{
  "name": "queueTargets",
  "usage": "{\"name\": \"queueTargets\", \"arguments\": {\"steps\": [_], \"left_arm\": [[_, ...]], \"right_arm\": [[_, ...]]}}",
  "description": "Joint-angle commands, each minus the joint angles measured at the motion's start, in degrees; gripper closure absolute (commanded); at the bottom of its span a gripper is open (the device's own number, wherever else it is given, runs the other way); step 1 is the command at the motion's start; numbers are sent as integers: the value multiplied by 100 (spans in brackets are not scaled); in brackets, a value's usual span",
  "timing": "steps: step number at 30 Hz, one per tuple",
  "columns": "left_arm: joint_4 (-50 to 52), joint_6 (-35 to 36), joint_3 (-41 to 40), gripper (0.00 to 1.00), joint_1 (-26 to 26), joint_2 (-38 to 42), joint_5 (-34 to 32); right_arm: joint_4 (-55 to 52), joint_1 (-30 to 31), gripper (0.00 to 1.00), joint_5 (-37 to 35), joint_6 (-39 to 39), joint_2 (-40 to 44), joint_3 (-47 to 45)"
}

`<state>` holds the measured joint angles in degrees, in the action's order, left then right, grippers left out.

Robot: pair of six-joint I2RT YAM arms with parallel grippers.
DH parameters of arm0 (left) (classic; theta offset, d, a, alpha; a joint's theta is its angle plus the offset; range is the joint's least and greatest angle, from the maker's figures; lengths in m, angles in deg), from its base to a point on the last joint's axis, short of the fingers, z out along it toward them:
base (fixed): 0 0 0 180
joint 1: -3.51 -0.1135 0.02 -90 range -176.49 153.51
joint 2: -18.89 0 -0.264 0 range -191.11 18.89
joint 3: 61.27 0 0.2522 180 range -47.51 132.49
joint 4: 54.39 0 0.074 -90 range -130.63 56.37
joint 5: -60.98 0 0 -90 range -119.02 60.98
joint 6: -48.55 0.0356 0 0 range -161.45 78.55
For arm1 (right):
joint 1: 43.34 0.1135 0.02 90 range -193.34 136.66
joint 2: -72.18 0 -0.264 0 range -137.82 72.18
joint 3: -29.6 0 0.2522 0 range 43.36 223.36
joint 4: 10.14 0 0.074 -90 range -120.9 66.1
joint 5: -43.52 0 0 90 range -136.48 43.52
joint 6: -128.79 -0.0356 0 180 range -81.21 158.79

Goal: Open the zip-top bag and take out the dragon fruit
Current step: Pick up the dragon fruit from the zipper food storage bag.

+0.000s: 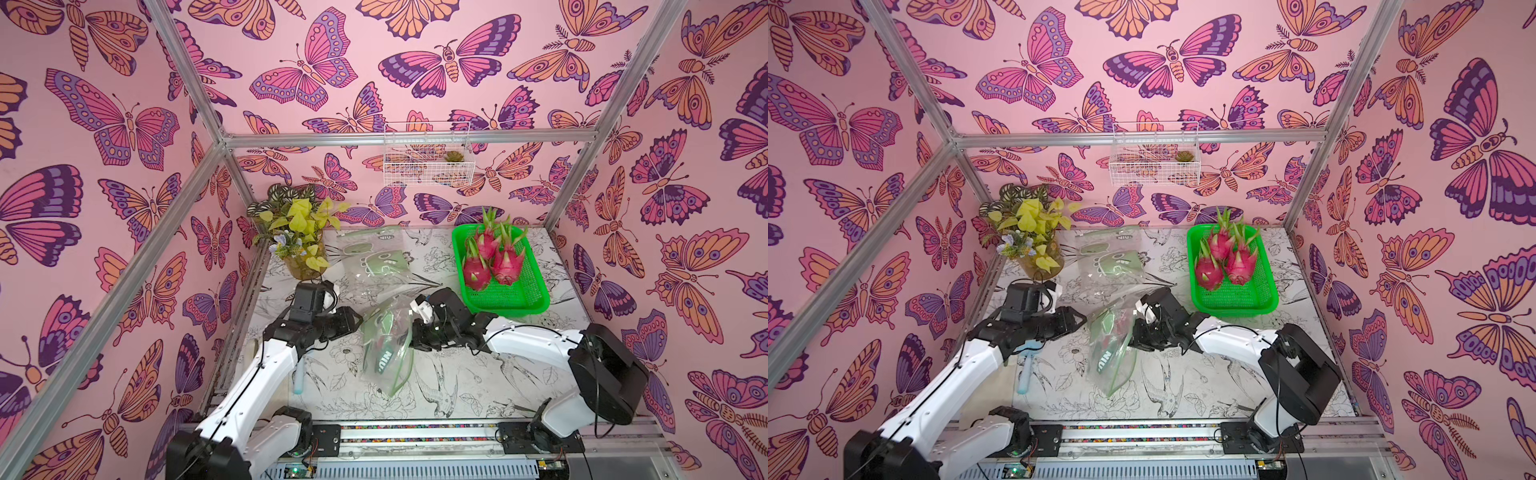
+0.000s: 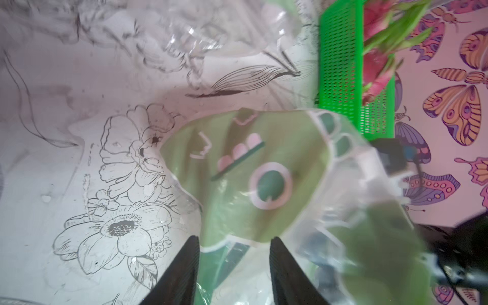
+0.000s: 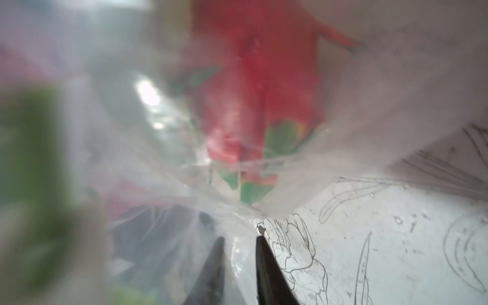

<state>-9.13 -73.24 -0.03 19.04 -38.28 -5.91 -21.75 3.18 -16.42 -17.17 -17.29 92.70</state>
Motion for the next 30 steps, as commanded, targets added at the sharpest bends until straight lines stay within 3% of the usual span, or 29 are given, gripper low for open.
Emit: {"name": "queueTargets", "arguments": {"steps": [1,8,13,16,20,26,30], "left_arm": [[929,265,750,53,438,327,-265],[1299,233,1694,56,1928,451,-498],[1341,185,1799,57,2800,171,-382],[1355,64,1756,58,3143,89,-642],[1693,102,1903,57,3237,-190,-1040],[2193,-196,2095,55,3176,-313,-2140],[2394,-283,2020,55,3176,-696,-2299]], "right_arm": [[330,-13,88,127,-184,54,206],[147,-106,93,-75,-342,76,651],[92,-152,94,-56,-432,-18,1017],[14,-152,94,-62,-408,-19,1182],[-20,-152,95,-70,-357,-3,1249],[-317,-69,98,-162,-41,134,1175],[-112,-39,98,-116,-107,191,970]]}}
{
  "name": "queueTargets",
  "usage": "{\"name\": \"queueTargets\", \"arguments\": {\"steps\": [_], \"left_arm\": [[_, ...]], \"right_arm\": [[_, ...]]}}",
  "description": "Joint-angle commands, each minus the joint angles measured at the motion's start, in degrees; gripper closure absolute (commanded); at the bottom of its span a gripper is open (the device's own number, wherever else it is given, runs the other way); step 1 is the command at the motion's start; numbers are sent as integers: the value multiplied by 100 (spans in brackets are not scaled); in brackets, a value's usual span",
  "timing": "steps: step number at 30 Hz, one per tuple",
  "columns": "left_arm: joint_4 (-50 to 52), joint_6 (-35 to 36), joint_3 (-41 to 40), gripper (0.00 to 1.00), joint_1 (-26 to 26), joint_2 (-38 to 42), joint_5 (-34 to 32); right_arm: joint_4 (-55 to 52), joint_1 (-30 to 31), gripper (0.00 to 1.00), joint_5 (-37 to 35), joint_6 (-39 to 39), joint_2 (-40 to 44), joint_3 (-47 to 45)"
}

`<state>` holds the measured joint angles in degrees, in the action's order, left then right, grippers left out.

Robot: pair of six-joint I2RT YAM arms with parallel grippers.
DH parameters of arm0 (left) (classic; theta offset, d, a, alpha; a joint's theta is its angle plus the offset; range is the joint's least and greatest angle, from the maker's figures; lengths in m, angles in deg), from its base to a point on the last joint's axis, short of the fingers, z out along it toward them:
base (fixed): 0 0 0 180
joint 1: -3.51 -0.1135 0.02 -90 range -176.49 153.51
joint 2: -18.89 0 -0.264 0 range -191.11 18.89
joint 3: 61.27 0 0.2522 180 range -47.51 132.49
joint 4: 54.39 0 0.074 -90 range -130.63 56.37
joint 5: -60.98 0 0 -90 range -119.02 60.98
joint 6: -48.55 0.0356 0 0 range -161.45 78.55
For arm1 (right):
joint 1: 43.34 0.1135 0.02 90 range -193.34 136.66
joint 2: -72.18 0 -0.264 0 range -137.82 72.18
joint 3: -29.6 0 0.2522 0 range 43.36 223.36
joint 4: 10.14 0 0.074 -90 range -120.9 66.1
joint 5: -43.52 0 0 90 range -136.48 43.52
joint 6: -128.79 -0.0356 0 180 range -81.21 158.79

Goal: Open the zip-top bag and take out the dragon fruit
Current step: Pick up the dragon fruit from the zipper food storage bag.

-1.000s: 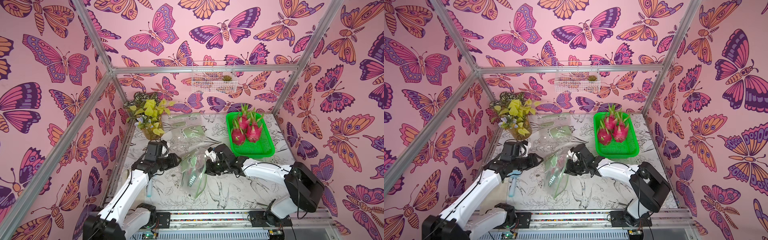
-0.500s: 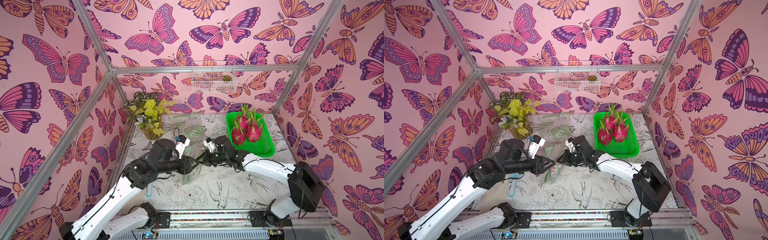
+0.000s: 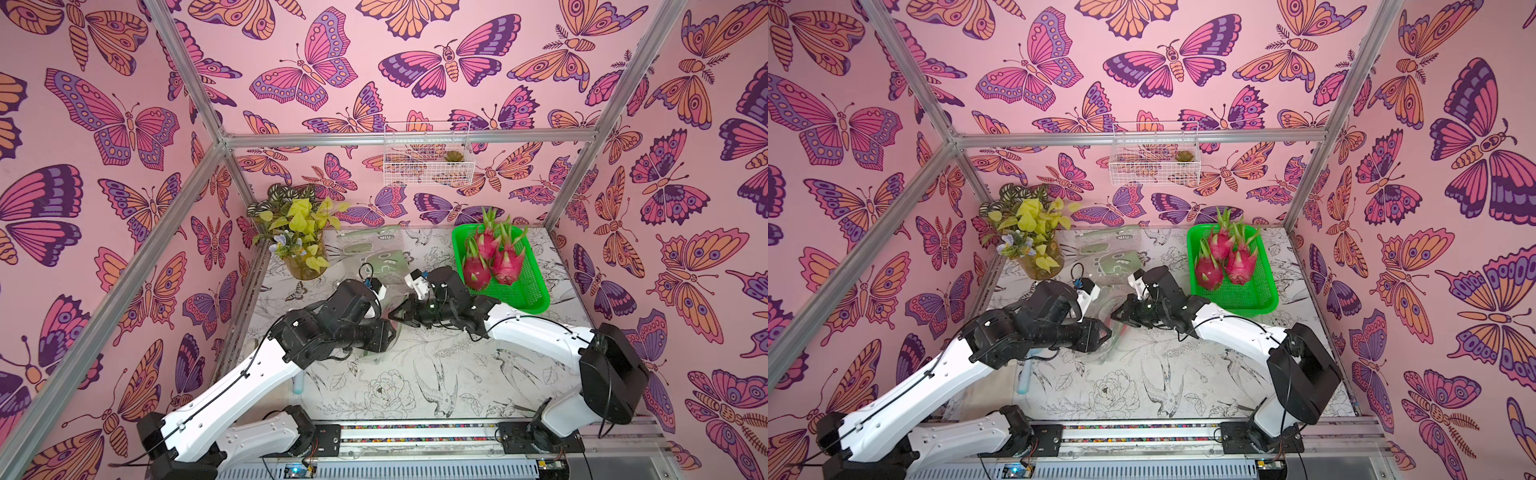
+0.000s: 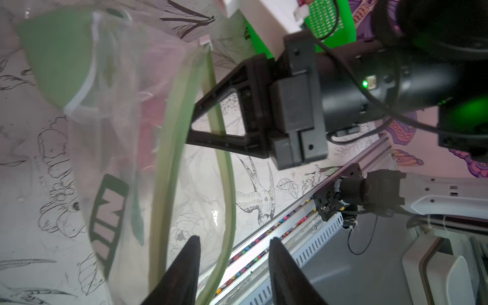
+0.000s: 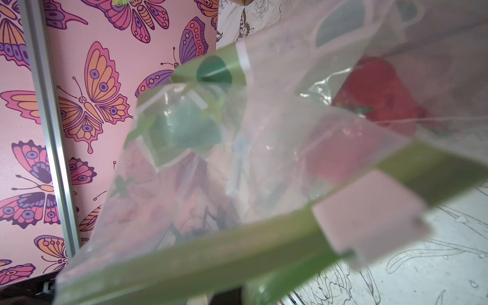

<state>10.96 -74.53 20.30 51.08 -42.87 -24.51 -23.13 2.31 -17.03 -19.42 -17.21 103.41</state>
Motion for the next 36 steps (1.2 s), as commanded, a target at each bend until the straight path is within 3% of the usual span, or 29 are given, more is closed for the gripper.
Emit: {"name": "queueTargets", "arguments": {"steps": [1,12,24,31,36], "left_arm": [[422,-185,-68,55,-34,-317,-497],[706,-359,-627,54,-184,-928,-1137],[-1221,-149,-1855,77,-468,-768,56],[-2024,-123,-2348,78,-535,-748,841],[-1814,-110,-2438,78,-538,-918,598]], "right_arm": [[79,50,98,-54,100,206,-149],[256,114,98,152,187,85,-334],[445,203,100,117,180,40,-600],[433,206,100,89,196,100,-601],[437,200,100,105,174,111,-582]]}}
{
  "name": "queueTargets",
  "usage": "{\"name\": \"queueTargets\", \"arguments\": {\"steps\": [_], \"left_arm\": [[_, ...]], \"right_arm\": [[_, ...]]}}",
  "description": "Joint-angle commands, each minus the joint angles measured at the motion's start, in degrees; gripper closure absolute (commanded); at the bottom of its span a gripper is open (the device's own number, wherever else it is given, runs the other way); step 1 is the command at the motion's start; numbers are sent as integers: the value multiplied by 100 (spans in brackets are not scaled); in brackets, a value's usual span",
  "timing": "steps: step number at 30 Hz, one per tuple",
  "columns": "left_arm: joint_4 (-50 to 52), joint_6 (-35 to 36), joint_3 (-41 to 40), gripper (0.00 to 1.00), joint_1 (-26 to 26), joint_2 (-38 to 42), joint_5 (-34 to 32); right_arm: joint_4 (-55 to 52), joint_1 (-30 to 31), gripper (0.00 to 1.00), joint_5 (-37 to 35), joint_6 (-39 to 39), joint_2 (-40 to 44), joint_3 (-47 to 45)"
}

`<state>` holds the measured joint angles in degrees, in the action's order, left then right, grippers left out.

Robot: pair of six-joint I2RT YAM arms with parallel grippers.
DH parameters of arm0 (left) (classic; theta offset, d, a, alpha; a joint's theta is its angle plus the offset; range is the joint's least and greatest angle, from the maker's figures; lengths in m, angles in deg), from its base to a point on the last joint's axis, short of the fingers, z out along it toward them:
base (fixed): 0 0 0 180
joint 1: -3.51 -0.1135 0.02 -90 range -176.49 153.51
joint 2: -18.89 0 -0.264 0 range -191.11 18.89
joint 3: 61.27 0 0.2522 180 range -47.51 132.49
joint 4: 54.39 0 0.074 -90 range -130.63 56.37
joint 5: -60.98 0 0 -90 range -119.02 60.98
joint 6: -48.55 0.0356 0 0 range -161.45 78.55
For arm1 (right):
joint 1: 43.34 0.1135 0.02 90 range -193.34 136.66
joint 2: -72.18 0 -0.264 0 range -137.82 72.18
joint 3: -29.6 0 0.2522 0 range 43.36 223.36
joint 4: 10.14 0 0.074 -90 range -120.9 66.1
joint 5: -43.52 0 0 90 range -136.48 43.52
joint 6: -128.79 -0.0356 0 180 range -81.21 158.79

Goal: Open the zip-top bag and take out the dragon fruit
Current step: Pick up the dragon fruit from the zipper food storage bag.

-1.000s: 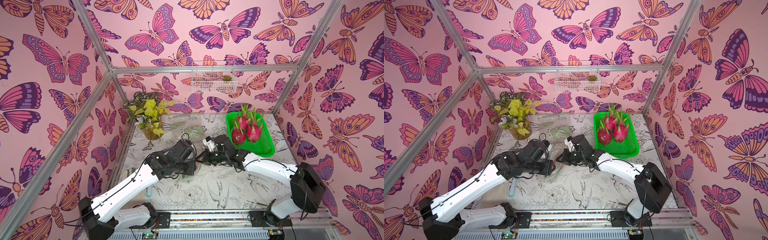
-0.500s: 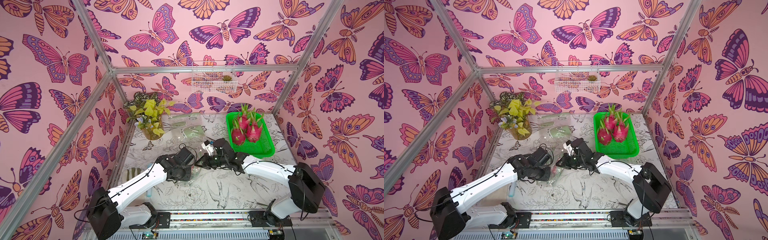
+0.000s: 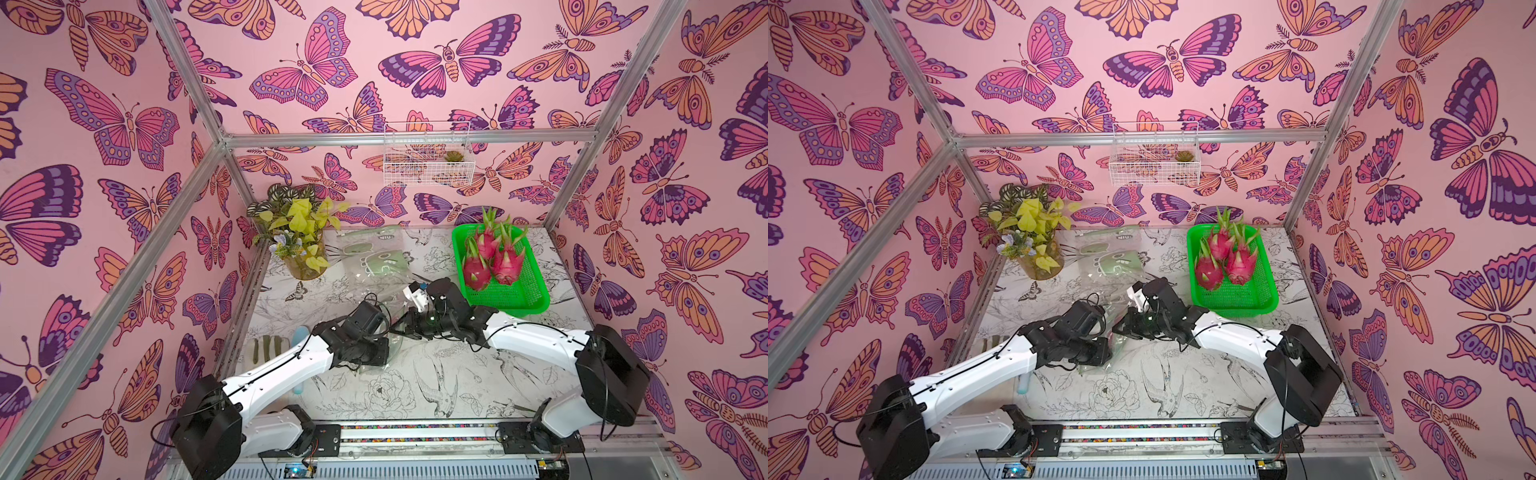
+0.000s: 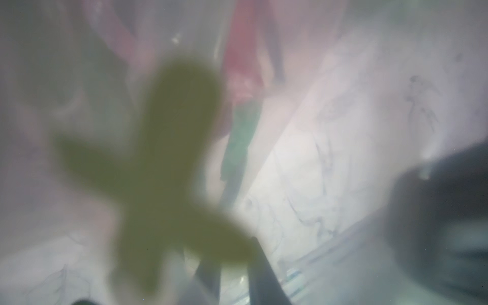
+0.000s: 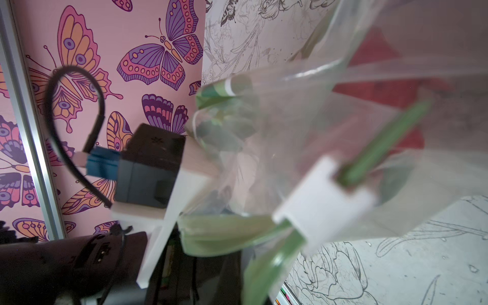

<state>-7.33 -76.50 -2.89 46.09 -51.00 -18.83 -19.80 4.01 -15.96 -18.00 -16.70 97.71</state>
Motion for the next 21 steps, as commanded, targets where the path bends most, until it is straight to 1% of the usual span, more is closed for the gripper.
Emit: {"name": "queueTargets", "arguments": {"steps": [1,4,9,11,15,18,19,21], "left_arm": [[139,104,-92,78,-40,-152,-74],[485,107,-33,73,-33,-218,-330],[960,90,60,62,-40,41,-787],[1110,118,98,60,-40,121,-923],[1249,147,90,58,-49,72,-1155],[1239,147,88,56,-58,-13,-1113],[1201,147,75,56,-58,-23,-1053],[1072,185,81,60,-56,-61,-899]], "right_arm": [[79,28,100,-3,43,73,-3],[10,29,100,-18,65,108,10],[-157,32,100,-56,137,154,49],[-164,28,100,-61,149,165,56],[-139,34,100,-29,127,178,72],[-92,33,100,-4,106,191,51],[-61,31,100,-7,91,196,35],[9,28,100,1,55,188,6]]}}
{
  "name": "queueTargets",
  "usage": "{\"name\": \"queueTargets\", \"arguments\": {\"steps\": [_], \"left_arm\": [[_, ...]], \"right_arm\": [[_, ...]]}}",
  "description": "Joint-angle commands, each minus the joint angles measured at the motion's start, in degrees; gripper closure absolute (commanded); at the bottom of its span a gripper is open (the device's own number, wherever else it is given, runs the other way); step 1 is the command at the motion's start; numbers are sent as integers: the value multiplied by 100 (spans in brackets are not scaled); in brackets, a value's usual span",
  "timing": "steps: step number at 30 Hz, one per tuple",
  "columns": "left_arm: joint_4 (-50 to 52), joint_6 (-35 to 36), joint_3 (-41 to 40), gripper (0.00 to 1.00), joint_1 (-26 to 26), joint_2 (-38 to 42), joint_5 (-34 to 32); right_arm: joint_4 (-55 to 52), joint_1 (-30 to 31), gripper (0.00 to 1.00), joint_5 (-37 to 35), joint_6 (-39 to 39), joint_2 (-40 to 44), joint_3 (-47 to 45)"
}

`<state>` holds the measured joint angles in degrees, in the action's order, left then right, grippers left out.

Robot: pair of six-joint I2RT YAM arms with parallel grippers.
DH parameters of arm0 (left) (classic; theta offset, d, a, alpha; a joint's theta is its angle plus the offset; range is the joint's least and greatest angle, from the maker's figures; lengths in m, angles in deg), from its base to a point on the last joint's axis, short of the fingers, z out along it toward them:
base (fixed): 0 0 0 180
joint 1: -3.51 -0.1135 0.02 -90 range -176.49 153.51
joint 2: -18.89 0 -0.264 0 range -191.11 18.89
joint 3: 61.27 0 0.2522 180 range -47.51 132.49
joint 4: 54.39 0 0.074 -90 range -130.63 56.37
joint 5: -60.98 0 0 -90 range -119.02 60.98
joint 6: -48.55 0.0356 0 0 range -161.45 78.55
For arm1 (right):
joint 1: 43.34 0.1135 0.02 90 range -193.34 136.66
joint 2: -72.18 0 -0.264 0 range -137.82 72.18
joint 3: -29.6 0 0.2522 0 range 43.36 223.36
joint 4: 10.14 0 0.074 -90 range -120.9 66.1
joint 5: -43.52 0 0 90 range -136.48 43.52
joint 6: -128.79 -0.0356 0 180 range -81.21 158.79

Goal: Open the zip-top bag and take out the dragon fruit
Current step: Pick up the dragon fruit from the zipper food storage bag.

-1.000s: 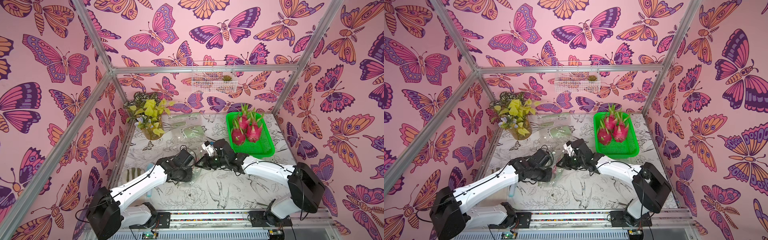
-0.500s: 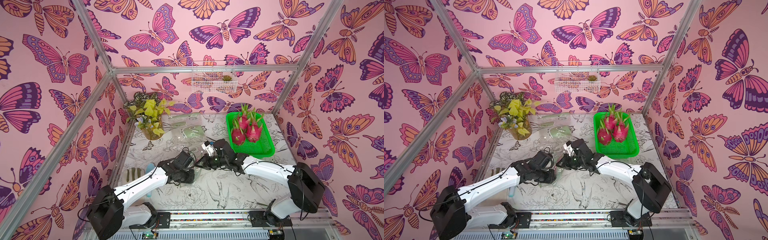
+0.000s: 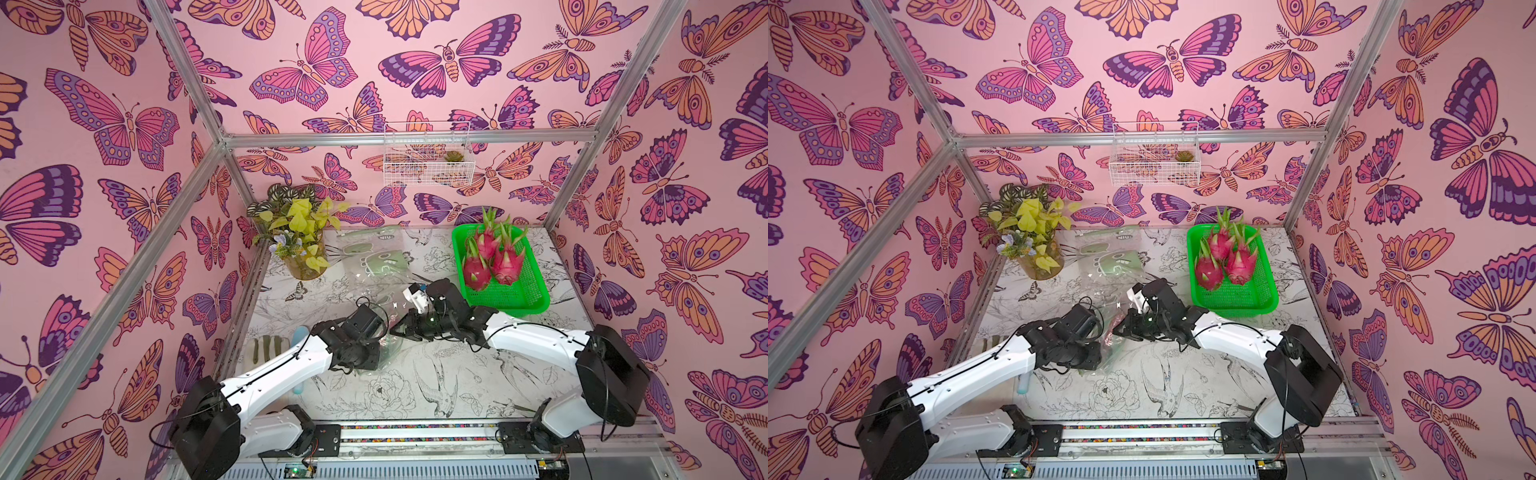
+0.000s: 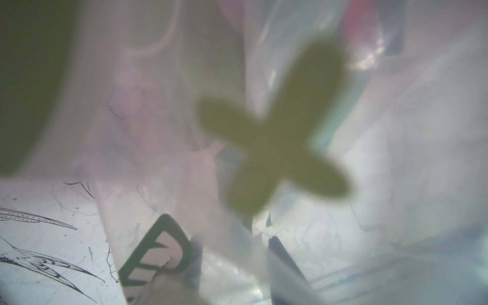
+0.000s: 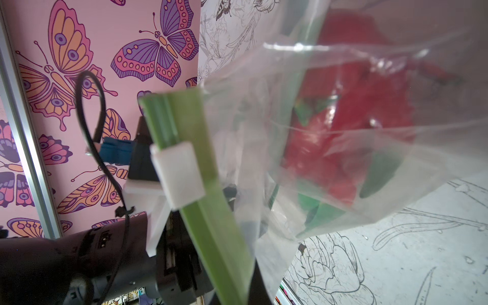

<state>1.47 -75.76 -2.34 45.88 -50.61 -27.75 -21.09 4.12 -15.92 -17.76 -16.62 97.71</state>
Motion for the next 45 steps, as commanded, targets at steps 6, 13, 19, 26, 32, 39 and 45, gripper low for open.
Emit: {"name": "queueTargets", "arguments": {"steps": [6,13,19,26,32,39,45], "left_arm": [[-116,175,30,66,16,-191,256],[-269,-2,39,64,291,-630,27],[-271,-296,70,54,360,-940,-647],[-506,-258,40,85,329,-642,-490],[-434,-99,128,100,113,151,167],[133,80,723,100,-242,527,1064],[210,5,939,100,-621,612,1654]], "right_arm": [[288,17,100,72,-58,120,-29],[415,19,100,94,-134,96,-45],[689,22,100,214,-286,40,-107],[508,1,96,109,-187,150,-126],[325,-194,77,164,-36,237,-128],[-548,-748,50,219,576,810,-25],[-1656,-1421,33,6,1109,1564,-214]]}}
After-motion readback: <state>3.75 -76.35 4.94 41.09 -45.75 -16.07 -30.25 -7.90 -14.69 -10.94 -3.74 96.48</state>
